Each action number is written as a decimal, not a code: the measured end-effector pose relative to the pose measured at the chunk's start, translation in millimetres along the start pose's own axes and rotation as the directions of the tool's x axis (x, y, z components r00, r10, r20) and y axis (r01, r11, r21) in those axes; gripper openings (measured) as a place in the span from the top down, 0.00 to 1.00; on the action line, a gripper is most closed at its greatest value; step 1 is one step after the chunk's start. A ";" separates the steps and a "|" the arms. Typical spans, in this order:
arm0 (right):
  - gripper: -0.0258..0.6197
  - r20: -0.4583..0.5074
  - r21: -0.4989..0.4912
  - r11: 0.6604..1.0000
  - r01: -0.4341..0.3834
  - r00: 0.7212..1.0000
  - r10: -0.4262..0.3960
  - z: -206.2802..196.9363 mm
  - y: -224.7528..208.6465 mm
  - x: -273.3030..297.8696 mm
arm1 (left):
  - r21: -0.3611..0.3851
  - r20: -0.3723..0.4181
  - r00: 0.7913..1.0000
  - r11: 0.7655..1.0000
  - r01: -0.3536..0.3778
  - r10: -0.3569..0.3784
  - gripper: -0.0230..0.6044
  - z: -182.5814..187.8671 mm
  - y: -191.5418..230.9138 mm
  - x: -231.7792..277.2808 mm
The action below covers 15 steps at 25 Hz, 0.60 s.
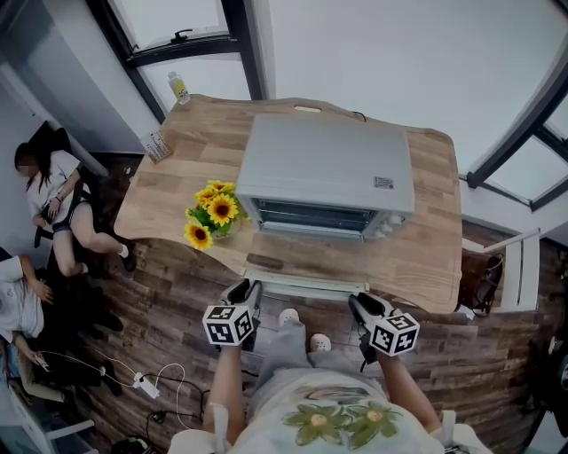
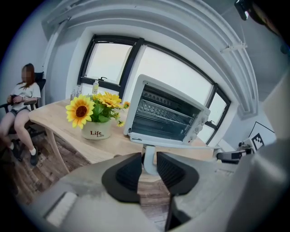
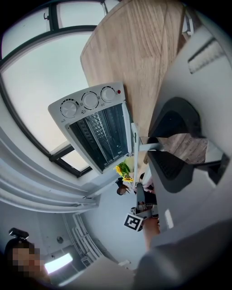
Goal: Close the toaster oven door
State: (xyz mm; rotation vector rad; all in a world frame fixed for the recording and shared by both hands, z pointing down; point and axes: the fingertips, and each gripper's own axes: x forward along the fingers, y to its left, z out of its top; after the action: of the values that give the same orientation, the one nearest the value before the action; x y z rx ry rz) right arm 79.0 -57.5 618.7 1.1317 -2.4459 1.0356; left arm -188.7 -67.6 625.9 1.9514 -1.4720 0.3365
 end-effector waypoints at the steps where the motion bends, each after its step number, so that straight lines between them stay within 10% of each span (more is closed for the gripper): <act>1: 0.81 0.000 0.000 1.000 0.001 1.000 -0.001 0.5 -0.1 0.2 | 0.004 -0.006 1.000 1.000 -0.004 0.004 0.78 0.4 -0.1 0.4; 15: 0.82 0.022 0.003 1.000 0.007 1.000 -0.007 13.3 3.8 -3.3 | -0.002 -0.007 1.000 1.000 -0.026 0.026 0.78 13.1 -2.9 -2.4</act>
State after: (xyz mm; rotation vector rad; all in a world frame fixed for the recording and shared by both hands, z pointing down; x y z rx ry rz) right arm 79.3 -63.3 605.7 1.1580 -2.4563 1.0309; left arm -189.2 -73.7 613.8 1.9290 -1.4941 0.3532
